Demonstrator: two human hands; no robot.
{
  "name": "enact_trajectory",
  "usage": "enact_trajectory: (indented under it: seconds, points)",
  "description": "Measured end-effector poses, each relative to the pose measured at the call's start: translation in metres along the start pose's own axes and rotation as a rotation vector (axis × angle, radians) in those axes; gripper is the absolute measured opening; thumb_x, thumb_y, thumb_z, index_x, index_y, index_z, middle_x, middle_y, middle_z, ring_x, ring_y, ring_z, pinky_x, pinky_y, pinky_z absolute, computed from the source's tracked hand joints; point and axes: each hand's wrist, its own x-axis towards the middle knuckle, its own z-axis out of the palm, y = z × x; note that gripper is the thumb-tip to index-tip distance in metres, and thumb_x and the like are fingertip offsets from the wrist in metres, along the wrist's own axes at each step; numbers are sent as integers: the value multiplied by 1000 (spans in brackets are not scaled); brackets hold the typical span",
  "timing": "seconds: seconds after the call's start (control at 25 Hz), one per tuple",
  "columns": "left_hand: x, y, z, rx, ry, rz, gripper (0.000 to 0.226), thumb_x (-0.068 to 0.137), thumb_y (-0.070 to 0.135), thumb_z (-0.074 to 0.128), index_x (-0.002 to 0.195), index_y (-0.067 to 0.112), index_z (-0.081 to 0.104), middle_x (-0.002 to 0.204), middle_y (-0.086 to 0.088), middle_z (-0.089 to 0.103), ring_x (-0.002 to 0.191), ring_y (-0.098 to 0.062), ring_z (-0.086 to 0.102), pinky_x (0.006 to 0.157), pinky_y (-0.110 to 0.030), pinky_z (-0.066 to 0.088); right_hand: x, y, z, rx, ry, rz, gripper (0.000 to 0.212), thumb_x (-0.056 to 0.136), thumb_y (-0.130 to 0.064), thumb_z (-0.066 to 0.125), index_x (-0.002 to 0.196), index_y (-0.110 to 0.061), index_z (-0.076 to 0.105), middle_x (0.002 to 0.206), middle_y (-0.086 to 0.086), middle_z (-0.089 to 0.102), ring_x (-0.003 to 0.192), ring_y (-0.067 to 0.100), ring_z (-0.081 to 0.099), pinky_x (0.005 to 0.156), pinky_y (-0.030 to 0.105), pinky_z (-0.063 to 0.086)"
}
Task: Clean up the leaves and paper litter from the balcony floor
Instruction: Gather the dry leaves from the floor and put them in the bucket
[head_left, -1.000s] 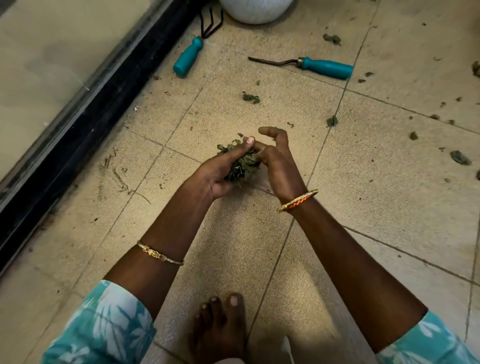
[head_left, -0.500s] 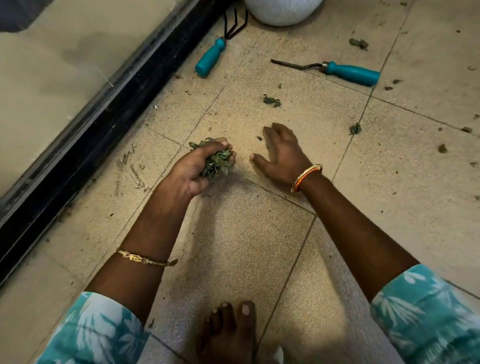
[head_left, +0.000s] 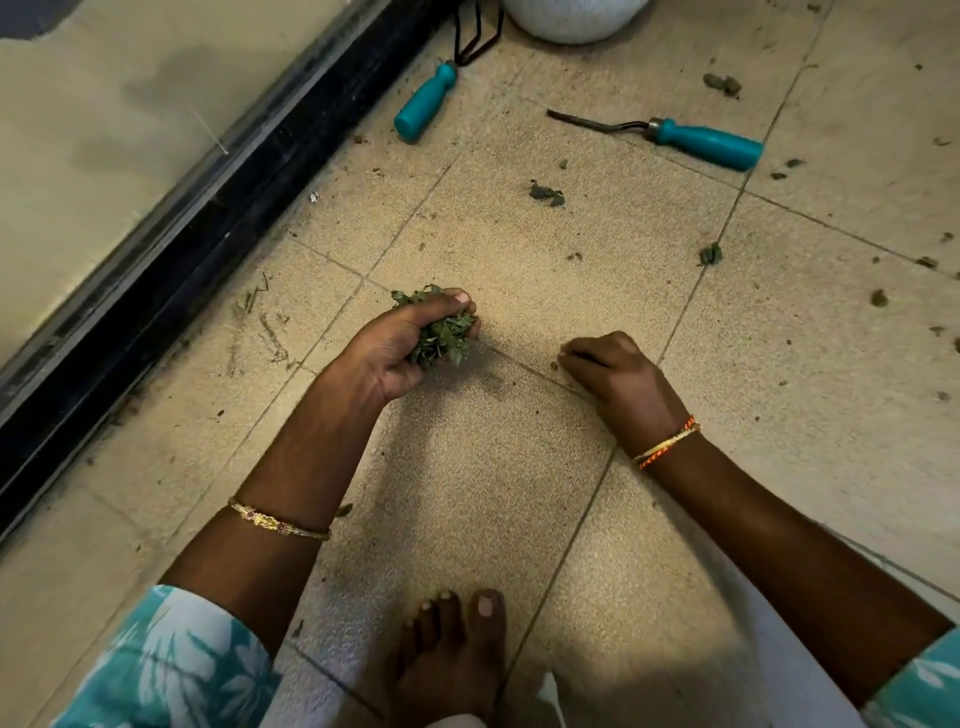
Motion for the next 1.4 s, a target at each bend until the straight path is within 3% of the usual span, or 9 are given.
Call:
enact_trajectory:
  seconds: [0.08,0.2,0.32,0.52,0.68,0.88,1.04,1.16,1.4]
  points:
    - [-2,-2,4,46,-29,-15,17,69,16,73,84,14,65,78,-1,71,71,-13,69,68,-25,56,10,2,-6,150,71,140,17,76,3,61,85,-3,73,86,12,71,75,24,66,66,22,51]
    - [-4,-6,12,96,-65,-35,20,68,17,74,86,13,65,81,-2,70,70,-13,69,64,-26,58,31,14,-37,811,252,807,21,77,8,66,90,-7,73,82,3,73,74,3,66,77,17,52]
    - [-9,-13,24,152,-79,-63,9,83,18,69,87,11,65,80,-4,69,65,-12,68,52,-21,53,47,10,-55,1178,313,969,19,79,9,65,81,-8,73,74,-2,73,76,10,68,76,20,55]
    - [-9,-22,45,140,-153,-79,49,76,38,70,112,5,65,101,-10,71,87,-20,69,67,-29,57,61,-54,-34,761,183,774,21,86,-1,58,98,-12,72,94,4,72,87,12,67,82,26,54]
    - [-2,-17,36,70,-121,-55,35,85,32,68,109,6,65,103,-13,69,93,-25,66,89,-37,52,68,-64,-33,748,51,623,47,88,1,45,131,-18,40,102,-6,65,63,-3,58,53,15,46]
    - [9,-1,20,75,-12,-41,13,79,14,74,84,9,63,79,-8,69,66,-19,63,62,-28,53,126,9,-30,580,107,683,32,93,-14,47,125,-13,52,130,8,54,98,16,56,77,22,42]
    - [18,11,10,89,40,-31,15,79,12,74,90,8,65,81,-9,69,62,-18,67,53,-23,54,178,79,-13,275,-155,663,60,89,-26,57,142,-9,34,148,12,31,134,25,34,106,26,29]
    - [24,11,4,72,24,-47,15,80,11,72,91,9,63,82,-11,67,61,-18,66,49,-24,53,191,90,8,192,-249,510,60,91,-23,53,144,-9,29,149,14,26,137,29,27,111,30,23]
    - [27,7,3,72,62,-35,27,76,13,77,101,9,66,83,-7,70,67,-17,69,54,-25,54,128,63,33,52,-109,58,36,92,-1,47,128,-1,54,134,21,48,125,36,43,105,38,36]
